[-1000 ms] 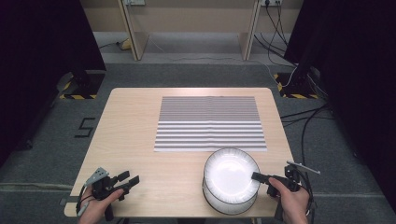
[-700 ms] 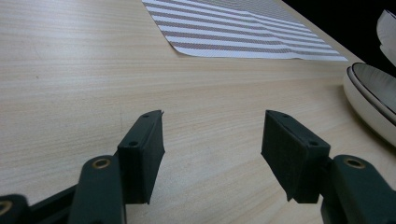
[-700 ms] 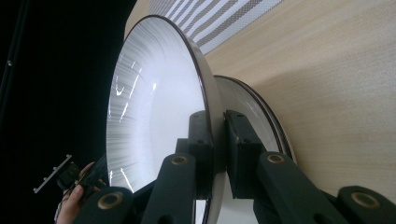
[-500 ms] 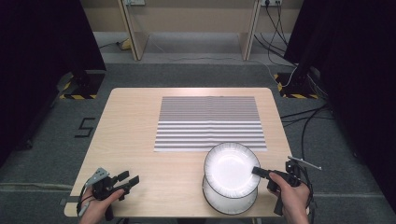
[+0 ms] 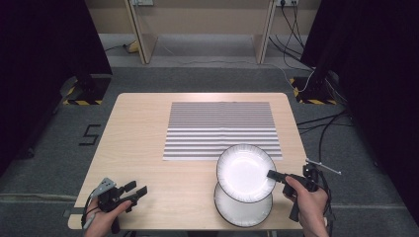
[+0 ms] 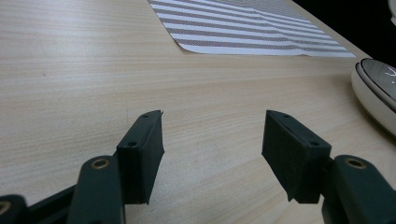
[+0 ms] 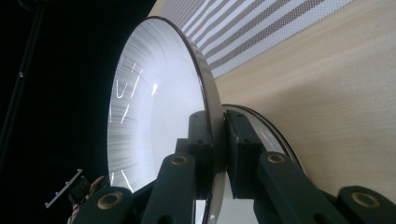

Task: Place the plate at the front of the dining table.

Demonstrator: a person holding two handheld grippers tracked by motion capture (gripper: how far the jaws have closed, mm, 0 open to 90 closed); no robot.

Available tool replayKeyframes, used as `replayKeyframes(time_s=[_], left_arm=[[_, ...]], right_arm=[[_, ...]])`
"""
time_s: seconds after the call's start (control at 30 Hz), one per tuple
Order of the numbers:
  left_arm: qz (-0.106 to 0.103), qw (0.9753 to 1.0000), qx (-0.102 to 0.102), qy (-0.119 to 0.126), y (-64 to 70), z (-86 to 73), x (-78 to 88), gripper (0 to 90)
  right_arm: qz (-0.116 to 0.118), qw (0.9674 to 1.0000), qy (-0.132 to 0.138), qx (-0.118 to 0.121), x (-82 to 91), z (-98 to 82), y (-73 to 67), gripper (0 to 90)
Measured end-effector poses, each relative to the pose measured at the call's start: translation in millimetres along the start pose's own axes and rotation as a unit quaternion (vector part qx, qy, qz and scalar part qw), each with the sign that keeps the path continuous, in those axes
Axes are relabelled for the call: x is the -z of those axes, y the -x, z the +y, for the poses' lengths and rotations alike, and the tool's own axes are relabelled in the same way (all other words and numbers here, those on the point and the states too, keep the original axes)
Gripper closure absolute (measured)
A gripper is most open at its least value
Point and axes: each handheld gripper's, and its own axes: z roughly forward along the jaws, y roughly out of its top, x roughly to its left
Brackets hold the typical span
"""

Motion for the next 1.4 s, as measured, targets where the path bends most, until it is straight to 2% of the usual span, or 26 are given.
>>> replayKeyframes(time_s=[0.73, 1.4], left_arm=[[-0.001, 1.0000, 0.002, 0.000, -0.4, -0.3, 0.2, 38.3], [-0.001, 1.0000, 0.003, 0.002, 0.2, 0.0, 0.7, 38.8]], right_arm=[[-0.005, 0.9999, 0.015, 0.005, -5.4, 21.0, -9.7, 81.3], [-0.009, 0.9998, 0.016, 0.000, -14.7, 34.5, -13.4, 80.8]])
